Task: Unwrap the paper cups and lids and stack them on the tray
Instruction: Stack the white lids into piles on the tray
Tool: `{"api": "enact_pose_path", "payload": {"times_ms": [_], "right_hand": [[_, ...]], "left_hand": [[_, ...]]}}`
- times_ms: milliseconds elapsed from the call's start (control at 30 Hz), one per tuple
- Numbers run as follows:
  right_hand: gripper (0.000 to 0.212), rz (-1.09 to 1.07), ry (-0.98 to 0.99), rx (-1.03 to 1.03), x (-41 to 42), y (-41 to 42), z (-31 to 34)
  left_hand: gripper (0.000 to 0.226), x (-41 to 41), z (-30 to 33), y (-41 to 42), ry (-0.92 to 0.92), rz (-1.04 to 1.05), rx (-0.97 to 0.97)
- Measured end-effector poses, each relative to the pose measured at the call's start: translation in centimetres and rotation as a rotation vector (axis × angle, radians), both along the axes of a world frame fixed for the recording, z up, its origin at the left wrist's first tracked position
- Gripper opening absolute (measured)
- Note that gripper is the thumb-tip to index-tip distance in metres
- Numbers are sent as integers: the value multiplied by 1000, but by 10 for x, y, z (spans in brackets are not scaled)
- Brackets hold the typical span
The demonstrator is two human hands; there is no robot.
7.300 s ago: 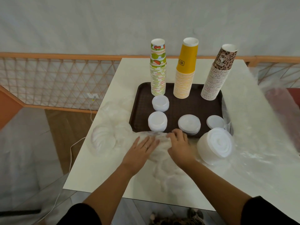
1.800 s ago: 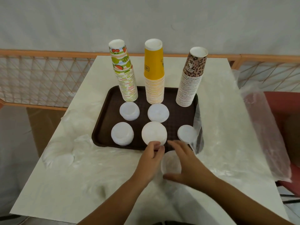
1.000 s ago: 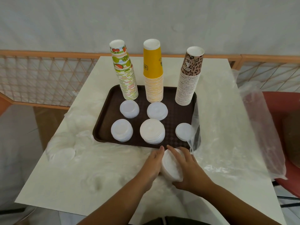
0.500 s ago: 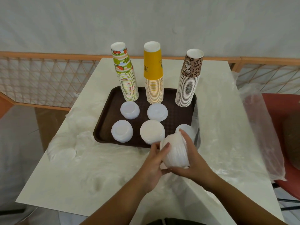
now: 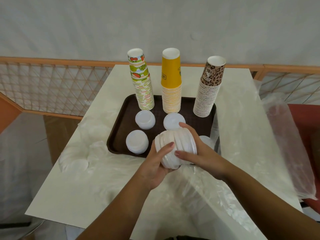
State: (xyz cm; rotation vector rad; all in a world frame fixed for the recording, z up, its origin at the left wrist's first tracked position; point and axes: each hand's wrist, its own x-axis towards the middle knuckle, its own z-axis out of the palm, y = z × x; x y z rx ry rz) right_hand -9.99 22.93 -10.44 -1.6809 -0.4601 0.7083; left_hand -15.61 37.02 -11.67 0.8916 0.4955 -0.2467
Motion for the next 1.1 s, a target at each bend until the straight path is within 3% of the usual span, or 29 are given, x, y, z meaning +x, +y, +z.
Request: {"api": "enact_pose_path", "payload": {"times_ms": [133,300,467,667,767,933,1100], "right_hand": [[64,-50,49,18,3,14,1],[40,-126,67,34,8,25,-2],[45,-297,3,9,14,31,-8],[58,-506,-285,-157,34,34,-4],[56,-577,-191,-67,48,36,-5],[52,-744,242,177,94,37,-20],[45,-750,310,116,133,48,-46]], "left_hand": [[68,4,2,2,-12,72,-24],[83,10,0,12,-20,118,-24],[76,17,3,17,-58,150,0],[80,27,3,31,-36,164,-48],[74,32,4,38,-26,174,-138],[58,39,6,48,13,263,-228],[62,43,3,61,20,256,-197]]}}
